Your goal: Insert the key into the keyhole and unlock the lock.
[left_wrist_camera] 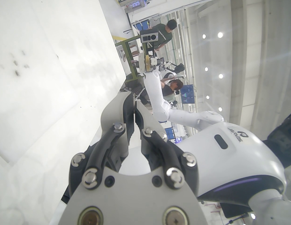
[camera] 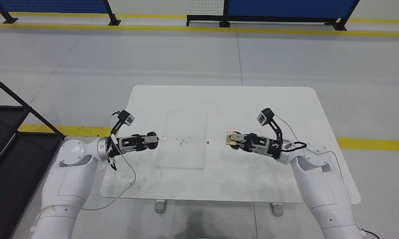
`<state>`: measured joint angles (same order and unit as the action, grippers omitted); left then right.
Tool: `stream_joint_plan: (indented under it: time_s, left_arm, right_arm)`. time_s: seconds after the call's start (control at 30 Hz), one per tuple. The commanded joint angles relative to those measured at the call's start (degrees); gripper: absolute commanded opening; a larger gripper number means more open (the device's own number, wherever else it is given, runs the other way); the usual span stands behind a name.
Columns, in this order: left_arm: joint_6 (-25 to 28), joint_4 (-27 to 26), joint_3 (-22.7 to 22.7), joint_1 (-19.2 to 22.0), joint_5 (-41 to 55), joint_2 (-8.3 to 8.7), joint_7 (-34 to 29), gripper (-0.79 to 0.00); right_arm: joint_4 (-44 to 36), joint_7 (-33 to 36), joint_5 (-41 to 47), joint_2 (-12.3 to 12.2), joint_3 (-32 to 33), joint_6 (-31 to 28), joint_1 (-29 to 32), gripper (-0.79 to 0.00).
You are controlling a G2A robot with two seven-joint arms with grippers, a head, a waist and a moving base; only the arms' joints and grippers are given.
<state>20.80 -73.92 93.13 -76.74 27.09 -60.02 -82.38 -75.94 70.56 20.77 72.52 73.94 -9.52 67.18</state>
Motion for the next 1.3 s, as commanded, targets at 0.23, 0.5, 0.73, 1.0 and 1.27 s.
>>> stream_joint_plan:
  time_s: [0.23,0.5,0.73,1.0,1.27]
  left_arm:
    - [0.00,0.00,0.00,0.00,0.00,0.00,0.00,-0.785]
    - [0.43,-3.81,-3.57,-1.30,1.63,-0.58,2.09,-0.785]
    - [1.62,-7.96,-9.06,-0.48,2.57,-1.27,3.80,-0.785]
    - [3.88,-10.98,-13.23,-1.44,2.67,-1.78,7.03,-0.785]
    - [5.55,-11.46,-16.13,-2.07,-0.18,-2.39,16.46,-0.785]
  right_arm:
    - [0.41,0.45,0.46,-0.10,-0.59,-0.09,-0.14,-0.785]
    - [0.41,0.45,0.46,-0.10,-0.59,-0.09,-0.14,-0.785]
    - [0.41,0.45,0.46,-0.10,-0.59,-0.09,-0.14,-0.785]
    - [0.41,0.45,0.46,-0.10,-0.59,-0.09,-0.14,-0.785]
    - [0.41,0.45,0.46,-0.10,-0.59,-0.09,-0.14,-0.785]
